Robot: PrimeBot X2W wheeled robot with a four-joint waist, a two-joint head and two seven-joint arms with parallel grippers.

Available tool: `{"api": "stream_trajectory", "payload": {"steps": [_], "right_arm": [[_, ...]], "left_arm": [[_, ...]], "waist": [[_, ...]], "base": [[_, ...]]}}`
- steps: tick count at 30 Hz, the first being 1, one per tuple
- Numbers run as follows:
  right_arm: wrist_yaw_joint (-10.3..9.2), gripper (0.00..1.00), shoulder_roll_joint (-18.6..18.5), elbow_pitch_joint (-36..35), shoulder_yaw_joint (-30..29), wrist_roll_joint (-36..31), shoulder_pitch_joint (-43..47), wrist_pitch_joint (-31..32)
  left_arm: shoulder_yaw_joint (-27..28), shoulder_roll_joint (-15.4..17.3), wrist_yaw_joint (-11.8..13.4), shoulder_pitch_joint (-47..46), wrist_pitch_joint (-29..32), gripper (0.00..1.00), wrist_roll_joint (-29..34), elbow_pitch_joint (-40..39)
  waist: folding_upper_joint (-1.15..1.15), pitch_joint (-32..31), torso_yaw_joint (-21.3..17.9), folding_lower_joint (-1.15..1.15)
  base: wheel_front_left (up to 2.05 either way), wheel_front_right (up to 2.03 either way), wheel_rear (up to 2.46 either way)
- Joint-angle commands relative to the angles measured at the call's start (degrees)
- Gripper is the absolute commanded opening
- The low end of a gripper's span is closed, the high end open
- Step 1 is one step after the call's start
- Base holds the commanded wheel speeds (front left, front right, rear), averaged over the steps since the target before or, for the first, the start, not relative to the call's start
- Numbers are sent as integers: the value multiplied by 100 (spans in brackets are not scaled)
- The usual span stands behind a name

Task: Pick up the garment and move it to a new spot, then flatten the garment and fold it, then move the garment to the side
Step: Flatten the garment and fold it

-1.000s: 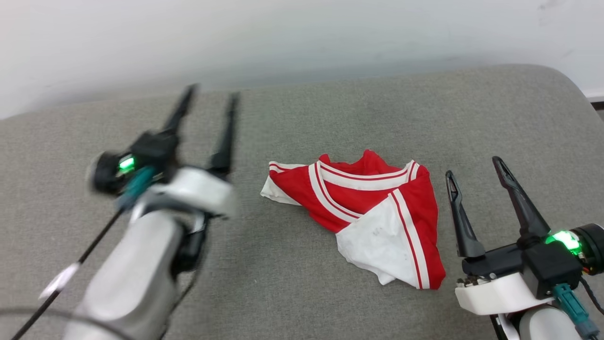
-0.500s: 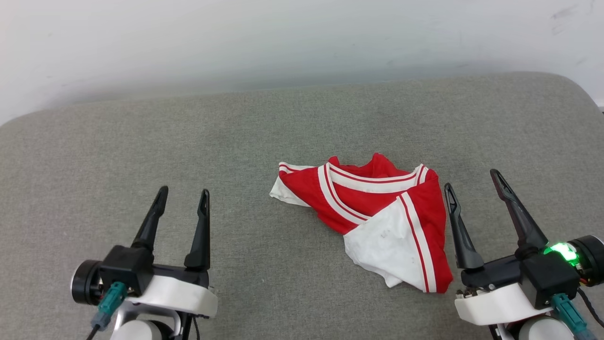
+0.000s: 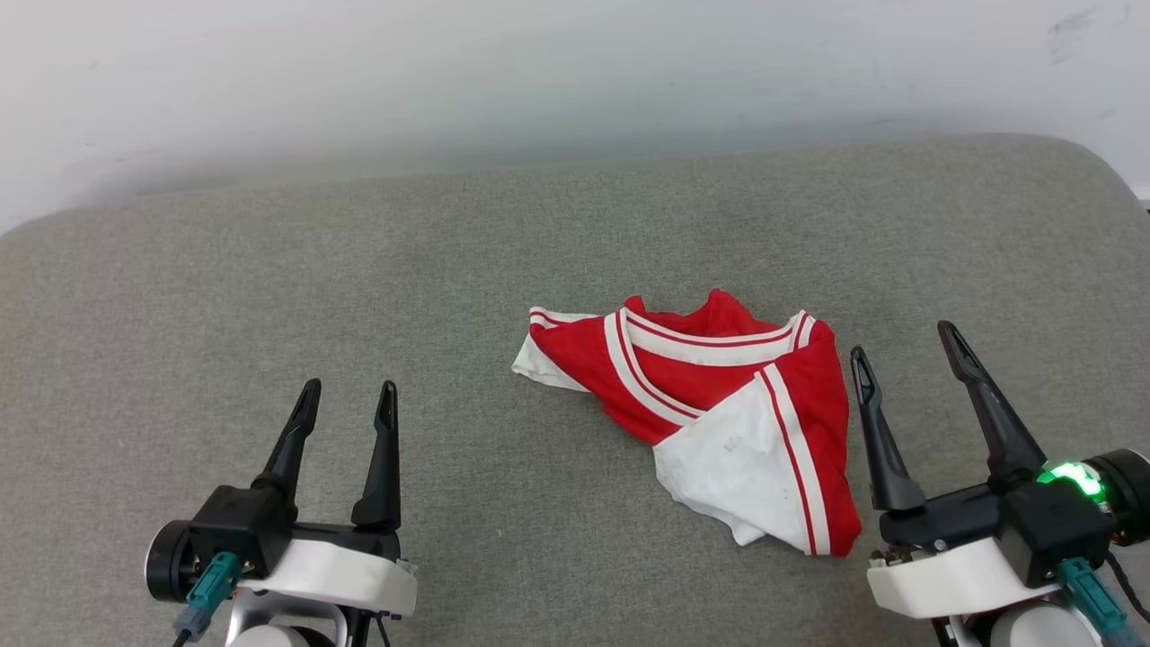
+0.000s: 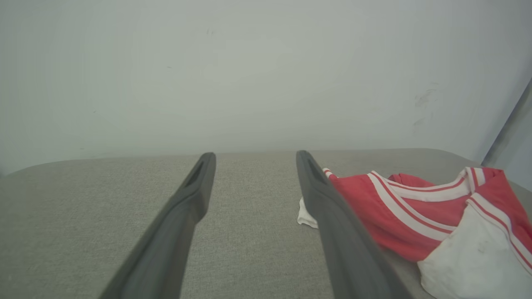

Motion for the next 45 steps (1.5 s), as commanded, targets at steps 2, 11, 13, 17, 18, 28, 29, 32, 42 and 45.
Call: {"api": "stream_trajectory", "payload": {"steps": [2,11,13,17,18,28,29,32,42,45], "right_arm": [[-2,100,-88,12,84,-5,-10,-14],[-2,100,-1144,264,1259,1153,-281,1463],[-2,100,-1504,152,1639,1478,-416,2180],[-2,100,-1927,-86,2095,2222,-730,3587],[-2,100,-2025,-117,2202,2352,-782,3900],[-2,100,-2538,381,2591,2741,-1258,5279],[-3,100,-2545,489,2588,2726,-1261,5298],[-4,100,-2476,832,2573,2852,-1220,5362],[7,0,-2601,1282,3307,3135,-1049,5345],[9,0,-2829,1070,3532,3240,-1059,5184]], "left_arm": [[89,-68,-76,-52,-15,100,64,22],[284,-305,-258,-259,-15,100,234,-62],[316,-341,-296,-334,-15,100,247,-67],[320,-386,-346,-470,-15,100,286,-63],[312,-397,-350,-502,-15,100,285,-61],[189,-458,-407,-785,-15,100,206,-79],[184,-460,-405,-806,-15,100,189,-82],[152,-464,-408,-868,-15,100,104,-76],[106,-464,-332,-886,-15,100,5,15],[172,-461,-334,-842,-15,100,34,54]], "waist": [[0,62,29,0],[0,404,231,0],[0,516,290,0],[0,738,446,0],[0,794,496,0],[0,1235,1072,0],[0,1276,1118,0],[0,1378,1229,0],[0,1347,1236,0],[0,1200,1083,0]], "base": [[0,0,0],[0,0,0],[0,0,0],[0,0,0],[0,0,0],[0,0,0],[0,0,0],[0,0,0],[0,0,0],[0,0,0]]}}
